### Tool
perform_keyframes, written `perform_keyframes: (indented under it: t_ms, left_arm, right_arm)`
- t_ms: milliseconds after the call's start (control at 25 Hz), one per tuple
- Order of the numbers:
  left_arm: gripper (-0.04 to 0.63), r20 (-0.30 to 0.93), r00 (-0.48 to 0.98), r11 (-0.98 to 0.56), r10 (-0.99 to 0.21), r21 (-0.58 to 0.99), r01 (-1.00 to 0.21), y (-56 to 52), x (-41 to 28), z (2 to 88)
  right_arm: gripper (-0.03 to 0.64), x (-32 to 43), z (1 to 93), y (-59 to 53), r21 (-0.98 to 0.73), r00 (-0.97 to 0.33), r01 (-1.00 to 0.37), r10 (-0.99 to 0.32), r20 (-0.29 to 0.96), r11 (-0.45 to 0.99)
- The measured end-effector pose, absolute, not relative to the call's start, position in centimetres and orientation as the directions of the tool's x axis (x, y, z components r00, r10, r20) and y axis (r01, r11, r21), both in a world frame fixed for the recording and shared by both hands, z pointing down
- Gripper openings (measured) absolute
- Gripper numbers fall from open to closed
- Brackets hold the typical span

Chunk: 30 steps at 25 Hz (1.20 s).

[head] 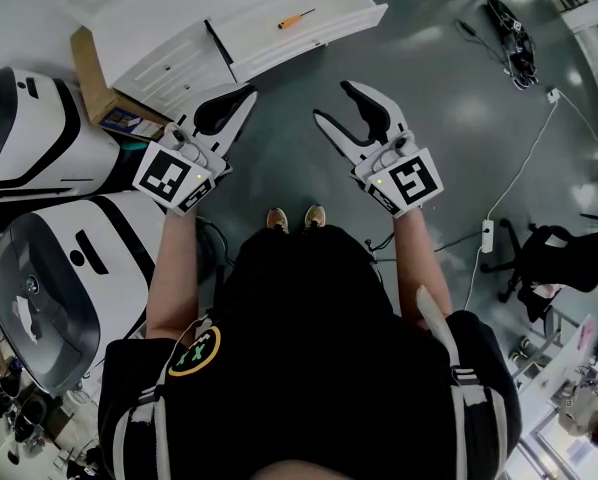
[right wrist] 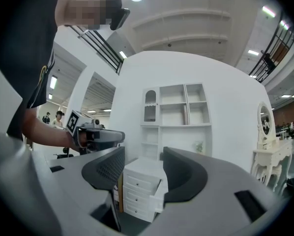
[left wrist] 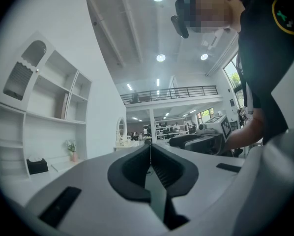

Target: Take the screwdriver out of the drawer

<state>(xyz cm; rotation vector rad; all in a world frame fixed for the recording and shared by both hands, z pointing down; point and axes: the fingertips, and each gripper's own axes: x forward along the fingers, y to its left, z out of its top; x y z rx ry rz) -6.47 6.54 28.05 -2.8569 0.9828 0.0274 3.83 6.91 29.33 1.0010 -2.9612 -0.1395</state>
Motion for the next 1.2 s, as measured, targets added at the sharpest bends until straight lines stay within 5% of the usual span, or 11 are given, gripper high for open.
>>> perform_keyframes:
  t_ms: [760,1200]
  left_arm:
    - [0.021,-0.057,0.786,-0.779,-0.616,-0.104,-0.618,6.2,-6.8,28.3]
    - [0.021,-0.052,0.785,-0.779,-0.617,-0.101,-0.619,5.7,-6.4,28.5]
  right_arm:
    - [0.582,3.1,30.1,6.7,0.058,-0.811,-0.583,-0.585,0.004,0.81]
    - [0.592,3.8,30.8,6.1,0.082,-0.8,-0.596,-0.599,0.027,0.799]
